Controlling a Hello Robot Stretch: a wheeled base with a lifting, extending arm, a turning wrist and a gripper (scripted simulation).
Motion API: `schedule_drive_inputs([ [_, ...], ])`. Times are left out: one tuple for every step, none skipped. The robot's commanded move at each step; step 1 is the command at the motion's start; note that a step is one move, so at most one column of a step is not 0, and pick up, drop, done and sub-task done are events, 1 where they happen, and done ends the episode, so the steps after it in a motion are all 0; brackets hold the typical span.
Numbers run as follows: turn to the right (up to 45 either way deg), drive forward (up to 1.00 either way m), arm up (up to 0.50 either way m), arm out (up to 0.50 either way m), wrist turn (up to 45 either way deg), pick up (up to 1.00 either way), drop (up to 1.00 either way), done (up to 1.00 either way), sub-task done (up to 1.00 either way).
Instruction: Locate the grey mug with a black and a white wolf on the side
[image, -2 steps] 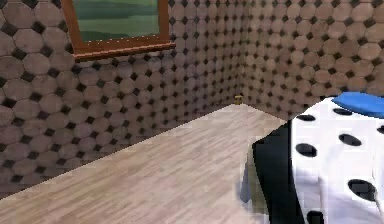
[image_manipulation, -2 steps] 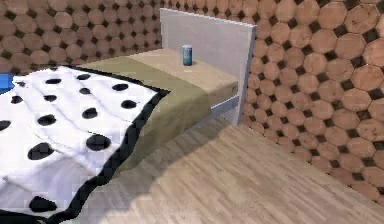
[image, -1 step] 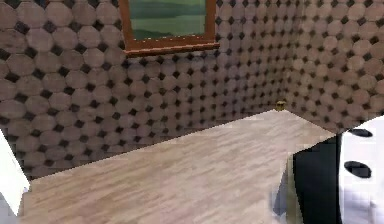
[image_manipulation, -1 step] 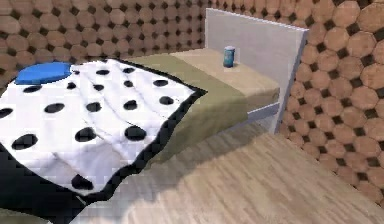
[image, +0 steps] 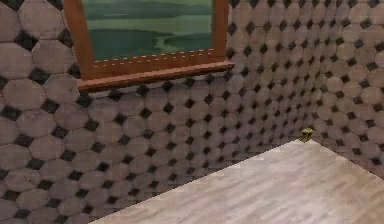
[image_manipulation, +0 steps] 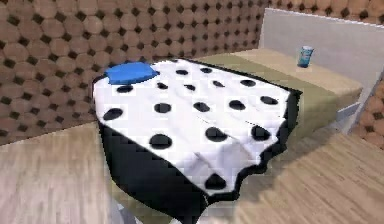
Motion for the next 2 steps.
schedule_drive_inputs([
  [-45.0,0.00,0.00,0.00,0.0,0.00,0.00,0.00,0.00],
  [-45.0,0.00,0.00,0.00,0.0,0.00,0.00,0.00,0.00],
])
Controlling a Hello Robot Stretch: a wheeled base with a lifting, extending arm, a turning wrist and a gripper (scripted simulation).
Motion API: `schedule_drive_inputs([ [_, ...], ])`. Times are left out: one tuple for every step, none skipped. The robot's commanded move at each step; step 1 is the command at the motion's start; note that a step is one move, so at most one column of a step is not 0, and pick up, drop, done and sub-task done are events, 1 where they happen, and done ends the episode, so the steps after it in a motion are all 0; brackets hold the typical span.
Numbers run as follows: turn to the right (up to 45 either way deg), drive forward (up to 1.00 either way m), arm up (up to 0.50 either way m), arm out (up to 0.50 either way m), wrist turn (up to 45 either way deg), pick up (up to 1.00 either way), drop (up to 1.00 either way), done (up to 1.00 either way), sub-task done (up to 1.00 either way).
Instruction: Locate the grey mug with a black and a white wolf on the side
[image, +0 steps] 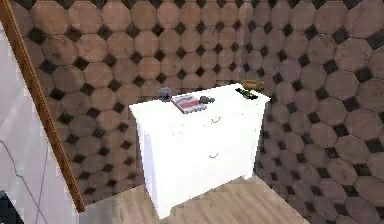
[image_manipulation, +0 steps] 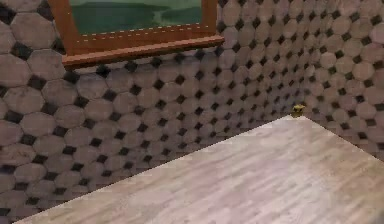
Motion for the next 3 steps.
schedule_drive_inputs([
  [-9.0,0.00,0.00,0.00,0.0,0.00,0.00,0.00,0.00],
  [0.0,0.60,0.00,0.00,0.0,0.00,0.00,0.00,0.00],
  [0.0,0.00,0.00,0.00,0.0,0.00,0.00,1.00,0.00],
])
